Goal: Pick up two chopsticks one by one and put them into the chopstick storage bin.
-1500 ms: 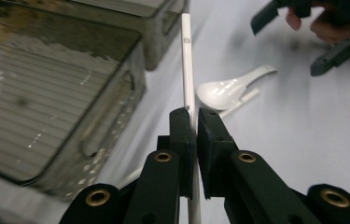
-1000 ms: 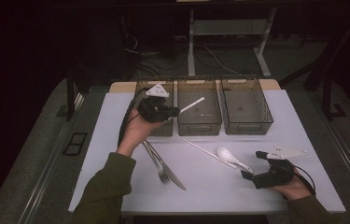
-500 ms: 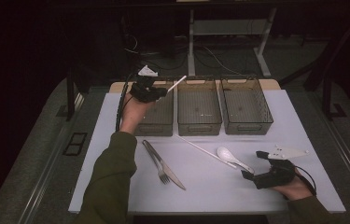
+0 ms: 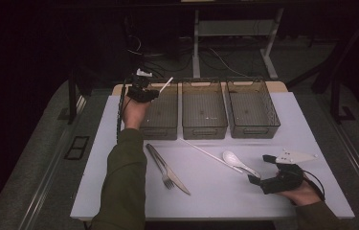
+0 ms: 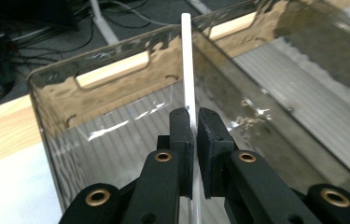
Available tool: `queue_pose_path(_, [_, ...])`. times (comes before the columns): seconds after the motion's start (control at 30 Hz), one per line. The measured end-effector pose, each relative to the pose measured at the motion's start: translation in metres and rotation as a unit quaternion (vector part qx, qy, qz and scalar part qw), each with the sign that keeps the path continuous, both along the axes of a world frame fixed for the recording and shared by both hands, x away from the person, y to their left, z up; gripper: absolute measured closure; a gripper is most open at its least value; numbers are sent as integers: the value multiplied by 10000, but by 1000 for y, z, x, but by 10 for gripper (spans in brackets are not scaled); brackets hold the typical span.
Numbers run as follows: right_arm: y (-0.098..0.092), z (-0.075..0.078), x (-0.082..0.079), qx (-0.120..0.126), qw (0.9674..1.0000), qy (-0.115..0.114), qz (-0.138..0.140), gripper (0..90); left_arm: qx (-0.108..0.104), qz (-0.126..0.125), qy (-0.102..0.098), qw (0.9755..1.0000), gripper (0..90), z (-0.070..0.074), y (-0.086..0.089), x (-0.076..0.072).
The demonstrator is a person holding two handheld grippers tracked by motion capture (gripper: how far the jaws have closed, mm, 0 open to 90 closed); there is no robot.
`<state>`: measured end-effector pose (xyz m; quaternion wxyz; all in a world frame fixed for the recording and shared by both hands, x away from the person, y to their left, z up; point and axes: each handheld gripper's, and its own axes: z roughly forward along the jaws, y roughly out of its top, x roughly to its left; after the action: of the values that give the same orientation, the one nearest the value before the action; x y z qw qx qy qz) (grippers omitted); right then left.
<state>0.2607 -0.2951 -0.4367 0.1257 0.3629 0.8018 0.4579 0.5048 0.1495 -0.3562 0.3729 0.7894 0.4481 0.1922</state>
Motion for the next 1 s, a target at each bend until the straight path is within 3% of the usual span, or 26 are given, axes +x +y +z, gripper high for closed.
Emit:
queue_pose_path(0.07, [0, 0, 0, 4, 10000, 0, 4, 20, 83, 14, -14, 10000, 838, -2, -2, 1])
queue_pose_path(0.4, [0, 0, 0, 36, 10000, 10, 18, 20, 88, -17, 4, 10000, 826, -11, -11, 6])
queue_pose_path(0.5, [-1, 1, 0, 39, 10000, -4, 21, 20, 127, 24, -51, 9999, 720, -12, -11, 6])
queue_pose_path(0.63, [-1, 1, 0, 37, 10000, -4, 20, 20, 226, -51, -58, 9997, 651, -10, -10, 4])
queue_pose_path(0.83, [-1, 1, -1, 40, 10000, -16, -5, 20, 91, -538, -185, 9983, 578, 4, -17, -10])
queue_pose_path(1.0, [-1, 1, -1, 23, 10000, -28, -21, 20, -17, -1179, -335, 9925, 578, 13, -26, -38])
